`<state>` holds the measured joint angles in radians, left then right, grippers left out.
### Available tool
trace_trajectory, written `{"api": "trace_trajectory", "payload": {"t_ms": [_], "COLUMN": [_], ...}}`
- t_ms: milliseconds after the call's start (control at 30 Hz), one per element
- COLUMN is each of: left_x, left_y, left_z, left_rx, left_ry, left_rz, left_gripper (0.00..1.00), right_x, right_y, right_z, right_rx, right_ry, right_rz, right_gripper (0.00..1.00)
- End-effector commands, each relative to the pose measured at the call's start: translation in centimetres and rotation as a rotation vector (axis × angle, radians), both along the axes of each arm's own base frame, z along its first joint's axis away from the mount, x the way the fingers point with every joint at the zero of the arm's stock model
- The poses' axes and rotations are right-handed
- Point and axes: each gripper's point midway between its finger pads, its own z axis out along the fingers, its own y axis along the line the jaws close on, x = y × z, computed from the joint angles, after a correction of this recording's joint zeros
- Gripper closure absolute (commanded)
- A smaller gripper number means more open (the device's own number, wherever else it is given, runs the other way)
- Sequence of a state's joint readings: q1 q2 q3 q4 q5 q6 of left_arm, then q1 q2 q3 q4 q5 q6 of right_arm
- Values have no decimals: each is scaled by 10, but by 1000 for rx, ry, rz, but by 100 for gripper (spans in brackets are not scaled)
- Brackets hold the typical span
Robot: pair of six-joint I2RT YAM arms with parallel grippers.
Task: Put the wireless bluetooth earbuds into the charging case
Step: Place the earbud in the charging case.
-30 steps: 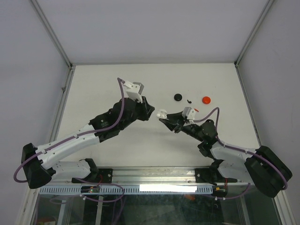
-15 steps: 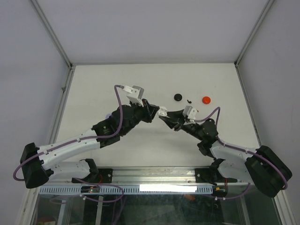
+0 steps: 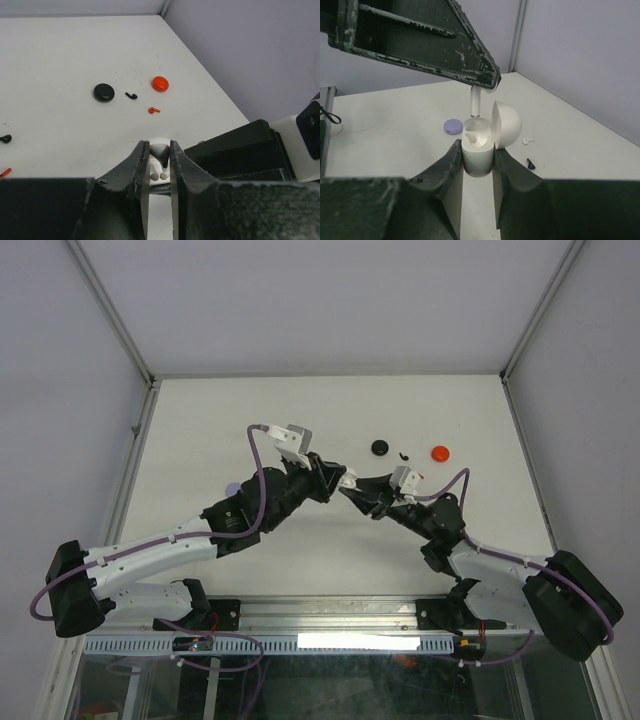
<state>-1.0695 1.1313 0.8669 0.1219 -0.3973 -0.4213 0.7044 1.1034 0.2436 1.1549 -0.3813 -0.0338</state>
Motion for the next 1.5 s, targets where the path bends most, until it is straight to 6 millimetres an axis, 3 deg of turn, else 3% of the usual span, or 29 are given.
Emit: {"api": "trace_trajectory", "payload": {"t_ms": [0,333,600,967,1200,1467], "left_x": [2,1,-1,-8,-7,-9], "left_y": [-2,0,4,-6,-6,3], "left_z": [10,-9,-12,-25,-29,-18], "left_rx": [-12,72,93,135,146,114], "left_ry": [-50,-44,-40,-26,-5,5], "left_rz": [24,65,70,55,89,124], "left_gripper": [100,100,100,97,84,55], "right_x": [2,2,1,1,2,5], "right_y": [-3,-4,-4,-6,-6,-10], "right_z": [34,35,35,38,38,32], "right_rx": [66,70,70,77,78,70], "right_ry": [-92,-94,-94,-98,-95,-90], "right_rz": [-24,-29,-29,-36,-44,-68], "right_gripper": [100,100,100,100,100,100]}}
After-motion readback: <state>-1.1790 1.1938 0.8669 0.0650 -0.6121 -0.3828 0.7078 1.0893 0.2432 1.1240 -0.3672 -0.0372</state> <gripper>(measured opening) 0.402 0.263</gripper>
